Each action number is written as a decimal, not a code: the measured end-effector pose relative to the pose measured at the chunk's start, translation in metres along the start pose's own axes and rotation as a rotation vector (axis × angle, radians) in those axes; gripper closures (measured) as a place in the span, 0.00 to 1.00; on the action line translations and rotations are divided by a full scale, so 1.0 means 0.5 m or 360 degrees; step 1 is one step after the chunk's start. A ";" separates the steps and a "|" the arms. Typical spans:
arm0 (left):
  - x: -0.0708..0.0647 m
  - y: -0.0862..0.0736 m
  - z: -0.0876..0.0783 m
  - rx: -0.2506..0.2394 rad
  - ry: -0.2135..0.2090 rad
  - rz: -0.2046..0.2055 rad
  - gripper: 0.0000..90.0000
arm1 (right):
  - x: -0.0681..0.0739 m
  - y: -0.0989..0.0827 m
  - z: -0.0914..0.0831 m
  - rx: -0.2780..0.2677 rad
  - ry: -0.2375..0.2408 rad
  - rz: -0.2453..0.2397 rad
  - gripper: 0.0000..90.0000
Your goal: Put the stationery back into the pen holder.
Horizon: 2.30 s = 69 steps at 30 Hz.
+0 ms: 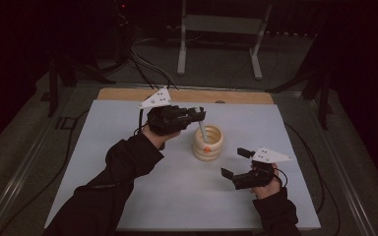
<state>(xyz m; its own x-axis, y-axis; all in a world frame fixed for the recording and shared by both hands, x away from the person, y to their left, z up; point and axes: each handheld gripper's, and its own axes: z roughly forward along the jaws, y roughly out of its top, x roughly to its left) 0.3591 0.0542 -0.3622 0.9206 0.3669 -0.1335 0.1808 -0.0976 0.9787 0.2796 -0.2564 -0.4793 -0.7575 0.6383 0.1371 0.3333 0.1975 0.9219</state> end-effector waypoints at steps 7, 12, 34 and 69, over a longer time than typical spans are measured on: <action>0.020 -0.016 0.026 0.0023 0.0050 0.0020 0.88 | -0.009 -0.002 -0.010 -0.0017 -0.0015 0.0022 0.00; 0.035 -0.036 0.038 0.0036 0.0071 0.0005 0.88 | -0.012 -0.003 -0.010 -0.0018 -0.0013 0.0033 0.00; 0.077 -0.128 0.096 0.0123 0.0105 -0.0054 0.88 | -0.016 -0.004 -0.008 -0.0014 -0.0007 0.0044 0.00; 0.047 -0.118 0.106 0.0180 0.0168 -0.0019 0.11 | -0.013 -0.002 -0.003 -0.0001 0.0029 0.0044 0.00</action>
<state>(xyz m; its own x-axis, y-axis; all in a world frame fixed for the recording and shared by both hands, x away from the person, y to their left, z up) 0.3884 0.0193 -0.4315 0.8779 0.4631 -0.1223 0.2350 -0.1940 0.9524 0.2835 -0.2618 -0.4808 -0.7580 0.6300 0.1689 0.3537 0.1795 0.9180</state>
